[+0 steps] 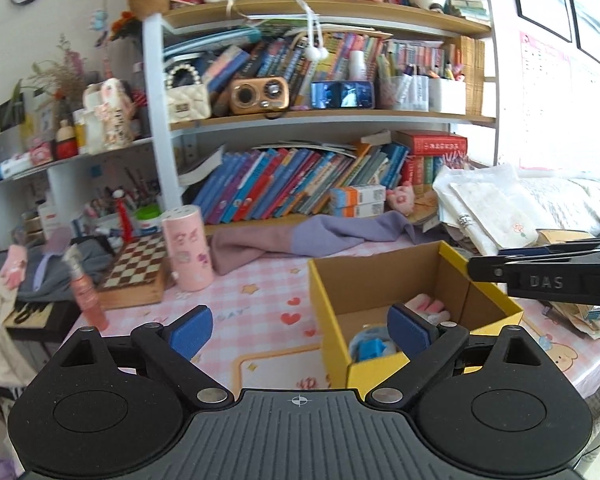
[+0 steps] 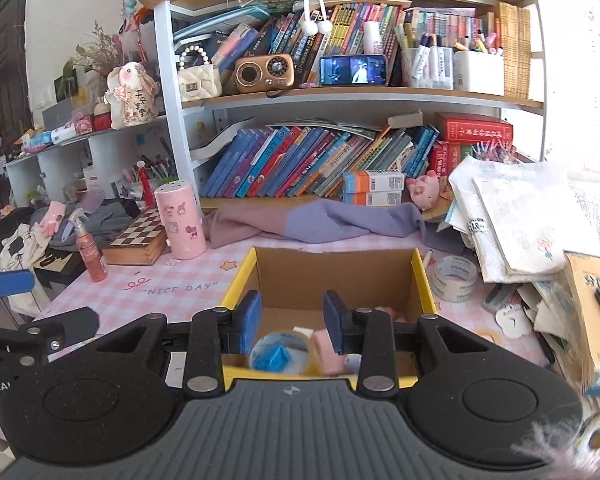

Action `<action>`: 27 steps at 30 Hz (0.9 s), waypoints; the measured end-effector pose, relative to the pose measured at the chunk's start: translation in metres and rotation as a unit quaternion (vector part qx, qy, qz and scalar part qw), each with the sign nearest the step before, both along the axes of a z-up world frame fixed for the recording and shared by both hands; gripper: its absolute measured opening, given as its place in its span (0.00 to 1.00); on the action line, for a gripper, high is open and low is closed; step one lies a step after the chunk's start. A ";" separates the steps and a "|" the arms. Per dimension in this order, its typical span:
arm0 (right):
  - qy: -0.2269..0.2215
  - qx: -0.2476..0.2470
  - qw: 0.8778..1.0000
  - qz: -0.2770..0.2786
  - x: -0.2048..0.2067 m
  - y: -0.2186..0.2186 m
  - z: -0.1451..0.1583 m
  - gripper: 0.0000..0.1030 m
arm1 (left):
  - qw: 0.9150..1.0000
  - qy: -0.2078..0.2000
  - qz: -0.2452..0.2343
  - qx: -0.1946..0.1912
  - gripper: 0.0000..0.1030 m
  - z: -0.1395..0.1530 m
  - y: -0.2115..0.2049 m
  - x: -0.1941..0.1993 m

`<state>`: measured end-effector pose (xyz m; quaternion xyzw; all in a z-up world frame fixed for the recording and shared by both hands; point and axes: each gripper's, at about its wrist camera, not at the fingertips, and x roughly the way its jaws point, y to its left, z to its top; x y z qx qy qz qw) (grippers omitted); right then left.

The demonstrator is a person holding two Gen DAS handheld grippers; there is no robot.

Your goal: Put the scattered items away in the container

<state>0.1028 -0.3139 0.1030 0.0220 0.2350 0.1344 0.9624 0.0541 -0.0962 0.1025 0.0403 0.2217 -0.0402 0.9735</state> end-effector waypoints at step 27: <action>0.040 -0.030 0.997 -0.059 -0.145 0.048 -0.062 0.51 | 0.995 0.059 0.080 -0.030 0.99 -0.050 0.061 -0.109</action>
